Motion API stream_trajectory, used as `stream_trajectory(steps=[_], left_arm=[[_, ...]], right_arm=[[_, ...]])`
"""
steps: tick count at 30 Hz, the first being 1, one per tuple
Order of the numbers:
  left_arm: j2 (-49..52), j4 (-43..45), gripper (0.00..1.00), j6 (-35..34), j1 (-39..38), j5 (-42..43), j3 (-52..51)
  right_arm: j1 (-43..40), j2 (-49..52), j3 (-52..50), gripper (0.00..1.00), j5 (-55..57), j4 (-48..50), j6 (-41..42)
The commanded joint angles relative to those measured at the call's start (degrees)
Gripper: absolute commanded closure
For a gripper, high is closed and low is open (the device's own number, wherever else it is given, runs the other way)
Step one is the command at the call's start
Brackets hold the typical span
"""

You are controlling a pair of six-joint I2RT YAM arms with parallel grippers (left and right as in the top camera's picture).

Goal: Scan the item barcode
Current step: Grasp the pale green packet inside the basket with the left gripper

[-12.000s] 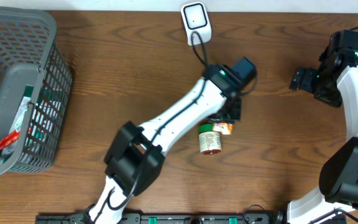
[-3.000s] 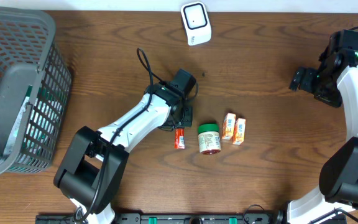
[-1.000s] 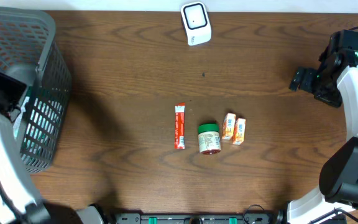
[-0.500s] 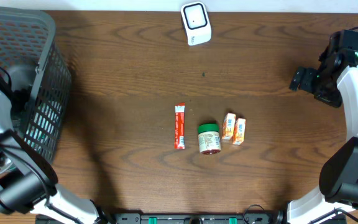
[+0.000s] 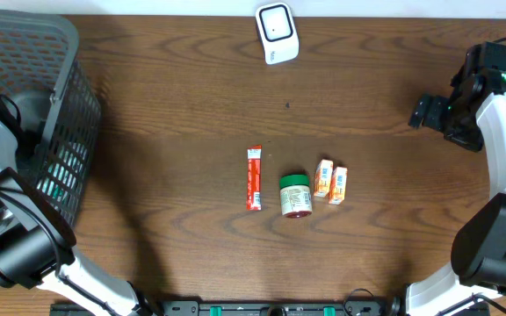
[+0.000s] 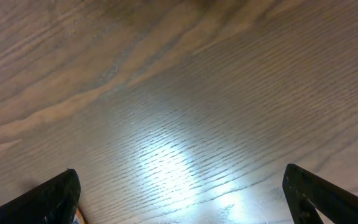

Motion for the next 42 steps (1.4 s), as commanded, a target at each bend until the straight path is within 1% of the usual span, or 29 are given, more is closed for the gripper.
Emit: stream_trajectory(steps=[1, 3, 5, 7, 12, 13, 14, 15, 16, 17, 18, 19, 21, 22, 23, 24, 28, 30, 34, 36, 38, 42], left_arm=[[4.2, -0.5, 0.76, 0.2, 0.2, 0.5, -1.7], [4.0, -0.5, 0.77, 0.1, 0.2, 0.8, -1.6], [3.8, -0.4, 0.75, 0.1, 0.2, 0.9, -1.0], [3.0, -0.9, 0.75, 0.1, 0.2, 0.9, 0.3], [-1.9, -3.3, 0.75, -0.9, 0.2, 1.0, 3.8], [-3.5, -3.5, 0.78, -1.7, 0.2, 1.1, 4.2], [-5.3, -3.7, 0.89, -2.5, 0.2, 1.1, 4.5], [-6.9, -3.7, 0.92, -3.2, 0.2, 1.1, 4.5], [-8.1, -4.1, 0.92, -4.0, 0.2, 1.1, 4.5], [-10.1, -4.9, 0.85, -4.9, 0.2, 1.1, 4.5], [-11.5, -5.8, 0.65, -5.5, 0.2, 1.1, 4.5], [-13.9, -8.1, 0.54, -6.6, 0.2, 1.1, 4.4], [-15.1, -10.7, 0.53, -7.9, 0.2, 1.0, 4.4], [-15.4, -12.0, 0.44, -8.7, 0.2, 1.0, 4.4], [-15.4, -13.6, 0.33, -9.7, 0.2, 1.0, 4.4], [-15.2, -14.6, 0.29, -10.3, 0.2, 1.0, 4.2], [-14.2, -15.3, 0.27, -12.7, 0.2, 0.8, 1.2], [-13.6, -13.8, 0.25, -15.5, 0.2, 0.8, -1.2], [-12.9, -9.5, 0.22, -23.2, 0.2, 0.8, -6.6], [-12.8, -8.2, 0.14, -27.4, 0.2, 0.8, -8.7], [-12.8, -6.4, 0.12, -30.2, 0.2, 0.8, -10.2], [-12.8, -3.0, 0.12, -31.2, 0.2, 0.8, -11.1]], right_arm=[[0.0, -0.7, 0.7, 0.01, 0.5, 0.0, -0.5], [0.0, -0.7, 0.7, 0.01, 0.5, 0.0, -0.5], [0.0, -0.7, 0.7, 0.01, 0.5, 0.0, -0.5], [0.0, -0.7, 0.7, 0.01, 0.5, 0.0, -0.5], [0.0, -0.7, 0.7, 0.01, 0.5, -0.1, -0.5], [0.0, -0.7, 0.7, 0.01, 0.5, 0.0, -0.5], [0.0, -0.7, 0.7, 0.01, 0.5, 0.0, -0.5], [0.0, -0.7, 0.7, 0.01, 0.5, 0.0, -0.5], [0.0, -0.7, 0.7, 0.01, 0.5, 0.0, -0.5], [0.0, -0.7, 0.7, 0.01, 0.5, 0.0, -0.5], [0.0, -0.7, 0.7, 0.01, 0.5, 0.0, -0.5], [0.0, -0.7, 0.7, 0.01, 0.5, 0.0, -0.5], [0.0, -0.7, 0.7, 0.01, 0.5, 0.0, -0.5], [0.0, -0.7, 0.7, 0.01, 0.5, 0.0, -0.5], [0.0, -0.7, 0.7, 0.01, 0.5, 0.0, -0.5], [0.0, -0.7, 0.7, 0.01, 0.5, 0.0, -0.5], [0.0, -0.7, 0.7, 0.01, 0.5, 0.0, -0.5], [0.0, -0.7, 0.7, 0.01, 0.5, 0.0, -0.5], [0.0, -0.7, 0.7, 0.01, 0.5, 0.0, -0.5], [0.0, -0.7, 0.7, 0.01, 0.5, 0.0, -0.5], [0.0, -0.7, 0.7, 0.01, 0.5, 0.0, -0.5], [0.0, -0.7, 0.7, 0.01, 0.5, 0.0, -0.5]])
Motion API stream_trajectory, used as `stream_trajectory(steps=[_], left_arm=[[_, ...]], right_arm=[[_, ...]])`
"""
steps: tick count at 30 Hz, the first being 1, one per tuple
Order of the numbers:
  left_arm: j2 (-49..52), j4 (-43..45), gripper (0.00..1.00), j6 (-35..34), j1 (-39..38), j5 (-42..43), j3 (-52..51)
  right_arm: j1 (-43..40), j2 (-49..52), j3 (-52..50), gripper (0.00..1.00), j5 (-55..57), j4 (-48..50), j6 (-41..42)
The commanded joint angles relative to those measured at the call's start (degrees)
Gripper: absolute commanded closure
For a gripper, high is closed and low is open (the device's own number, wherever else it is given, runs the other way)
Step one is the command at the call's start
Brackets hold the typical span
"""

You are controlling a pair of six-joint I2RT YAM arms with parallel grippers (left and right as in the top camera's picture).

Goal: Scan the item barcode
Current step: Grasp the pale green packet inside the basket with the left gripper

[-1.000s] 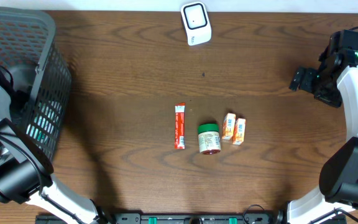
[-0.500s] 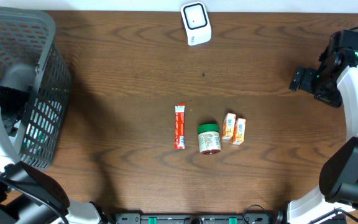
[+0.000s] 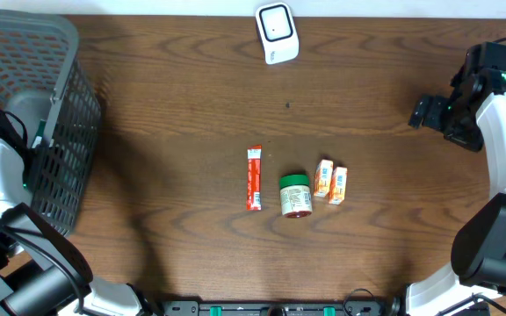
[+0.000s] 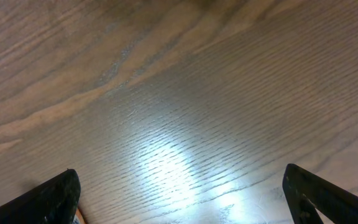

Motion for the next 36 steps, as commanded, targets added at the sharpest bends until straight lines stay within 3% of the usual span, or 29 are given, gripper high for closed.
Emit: stream_trajectory(steps=[1, 23, 29, 36], left_arm=[[0.3, 1.6, 0.12, -4.2, 0.1, -0.3, -0.6], [0.9, 15.4, 0.12, -4.2, 0.1, -2.8, -4.6], [0.9, 15.4, 0.12, -4.2, 0.1, -8.7, -4.7], [0.9, 15.9, 0.12, -4.0, 0.0, -8.7, -6.0]], right_arm=[[0.0, -0.7, 0.7, 0.01, 0.5, 0.0, -0.5], [0.0, -0.7, 0.7, 0.01, 0.5, 0.0, -0.5], [0.0, -0.7, 0.7, 0.01, 0.5, -0.1, -0.5], [0.0, -0.7, 0.7, 0.01, 0.5, 0.0, -0.5]])
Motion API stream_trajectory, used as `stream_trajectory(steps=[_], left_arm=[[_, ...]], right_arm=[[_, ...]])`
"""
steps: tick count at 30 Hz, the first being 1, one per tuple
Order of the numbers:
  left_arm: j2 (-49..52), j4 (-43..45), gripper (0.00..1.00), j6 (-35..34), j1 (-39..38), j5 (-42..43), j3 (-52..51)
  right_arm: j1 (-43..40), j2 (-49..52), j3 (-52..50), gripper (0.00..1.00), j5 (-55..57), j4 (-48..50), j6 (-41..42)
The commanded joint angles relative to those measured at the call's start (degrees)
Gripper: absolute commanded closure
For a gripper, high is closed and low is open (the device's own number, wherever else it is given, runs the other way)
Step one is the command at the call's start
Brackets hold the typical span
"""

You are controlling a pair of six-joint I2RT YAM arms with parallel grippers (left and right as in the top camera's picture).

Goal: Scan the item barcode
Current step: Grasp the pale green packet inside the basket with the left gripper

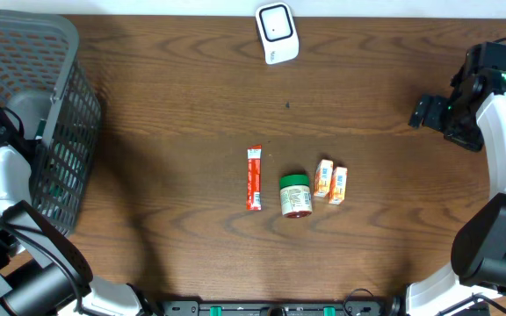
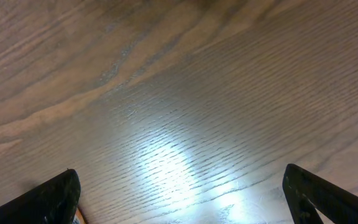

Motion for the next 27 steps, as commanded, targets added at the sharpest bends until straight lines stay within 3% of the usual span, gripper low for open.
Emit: stream_trajectory(steps=[1, 8, 10, 11, 12, 20, 24, 27], left_arm=[[0.8, 1.1, 0.11, -0.5, 0.0, -2.1, -2.2], [0.8, 6.5, 0.13, -0.5, 0.0, -2.0, -5.9], [0.8, 7.3, 0.24, -0.5, 0.0, -2.0, -6.5], [0.8, 7.6, 0.35, -0.5, 0.0, -2.0, -6.7], [0.8, 7.6, 0.37, -0.5, 0.0, -2.0, -6.8], [3.7, 7.8, 0.37, -0.5, 0.1, -2.1, -6.8], [4.9, 8.0, 0.72, -0.5, 0.1, -2.0, -6.8], [3.4, 7.8, 0.74, 1.2, 0.1, -2.0, -5.6]], right_arm=[[0.0, -0.7, 0.7, 0.01, 0.5, 0.0, -0.5], [0.0, -0.7, 0.7, 0.01, 0.5, 0.0, -0.5], [0.0, -0.7, 0.7, 0.01, 0.5, 0.0, -0.5], [0.0, -0.7, 0.7, 0.01, 0.5, 0.0, -0.5], [0.0, -0.7, 0.7, 0.01, 0.5, 0.0, -0.5], [0.0, -0.7, 0.7, 0.01, 0.5, 0.0, -0.5], [0.0, -0.7, 0.7, 0.01, 0.5, -0.1, -0.5], [0.0, -0.7, 0.7, 0.01, 0.5, 0.0, -0.5]])
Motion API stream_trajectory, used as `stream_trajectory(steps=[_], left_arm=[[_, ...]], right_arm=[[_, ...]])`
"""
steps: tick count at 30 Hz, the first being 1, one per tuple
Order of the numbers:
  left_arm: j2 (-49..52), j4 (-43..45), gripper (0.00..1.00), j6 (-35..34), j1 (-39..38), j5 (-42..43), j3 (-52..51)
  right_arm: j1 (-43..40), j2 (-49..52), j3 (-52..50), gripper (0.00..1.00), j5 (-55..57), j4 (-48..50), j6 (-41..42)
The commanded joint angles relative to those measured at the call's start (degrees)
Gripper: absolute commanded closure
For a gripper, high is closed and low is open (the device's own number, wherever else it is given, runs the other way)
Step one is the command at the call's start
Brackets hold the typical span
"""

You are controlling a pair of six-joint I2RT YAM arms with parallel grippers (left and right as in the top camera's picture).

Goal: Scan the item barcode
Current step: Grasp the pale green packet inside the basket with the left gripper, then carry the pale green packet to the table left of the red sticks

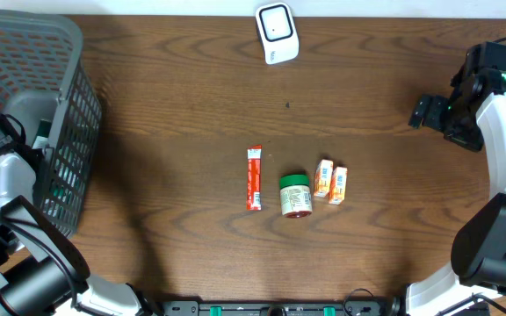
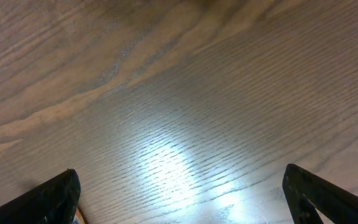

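The white barcode scanner (image 1: 277,33) stands at the table's far edge. Mid-table lie a red stick packet (image 1: 254,178), a green-lidded jar (image 1: 295,196) on its side, and two small orange boxes (image 1: 331,183). My right gripper (image 1: 422,112) hovers at the right side, far from the items. In the right wrist view, the right gripper (image 2: 179,186) is open, its fingers (image 2: 58,196) wide apart over bare wood. My left arm (image 1: 3,154) sits against the basket's near side. Mesh hides its fingers.
A large grey mesh basket (image 1: 33,53) fills the far left corner, with something green (image 1: 55,189) showing through its side. The table is dark brown wood (image 1: 174,105).
My left arm has shifted a little toward the table's front along the basket's side. The right arm and the items on the table have not moved.
The left arm stood at the basket's near side at the oldest moment and has crept slightly between moments, staying beside the basket. The right gripper stayed open over bare wood at the right throughout. The scanner and items kept their places.
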Motion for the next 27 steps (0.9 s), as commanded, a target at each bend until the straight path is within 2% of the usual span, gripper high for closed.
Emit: stream_trajectory(steps=[1, 4, 5, 7, 9, 14, 18, 22, 23, 25, 27], left_arm=[[0.8, -0.9, 0.75, 3.3, -0.5, 0.1, -0.4], [-6.2, -0.9, 0.75, 3.6, 0.3, 0.1, 2.2], [-8.4, -0.9, 0.8, 3.6, 0.6, 0.1, 2.8], [-13.9, -0.6, 0.81, 3.6, 1.1, 0.1, 3.9], [-19.6, 0.3, 0.87, 3.7, 1.3, 0.1, 4.4], [-34.5, 0.0, 0.87, 4.7, 1.3, 2.8, 4.4], [-43.7, -2.9, 0.87, 6.8, 1.2, 16.0, 4.4], [-45.6, -6.3, 0.87, 17.7, -0.7, 38.7, 4.4], [-45.2, -7.4, 0.87, 20.1, -1.9, 42.2, 4.4], [-44.0, -10.7, 0.87, 26.1, -5.6, 46.7, 4.3], [-42.8, -14.4, 0.87, 32.3, -10.2, 47.3, 4.3]], right_arm=[[0.0, -0.7, 0.7, 0.01, 0.5, -0.1, -0.5], [0.0, -0.7, 0.7, 0.01, 0.5, 0.0, -0.5], [0.0, -0.7, 0.7, 0.01, 0.5, -0.1, -0.5], [0.0, -0.7, 0.7, 0.01, 0.5, -0.1, -0.5], [0.0, -0.7, 0.7, 0.01, 0.5, -0.1, -0.5], [0.0, -0.7, 0.7, 0.01, 0.5, -0.1, -0.5], [0.0, -0.7, 0.7, 0.01, 0.5, -0.1, -0.5], [0.0, -0.7, 0.7, 0.01, 0.5, -0.1, -0.5], [0.0, -0.7, 0.7, 0.01, 0.5, -0.1, -0.5], [0.0, -0.7, 0.7, 0.01, 0.5, -0.1, -0.5], [0.0, -0.7, 0.7, 0.01, 0.5, -0.1, -0.5]])
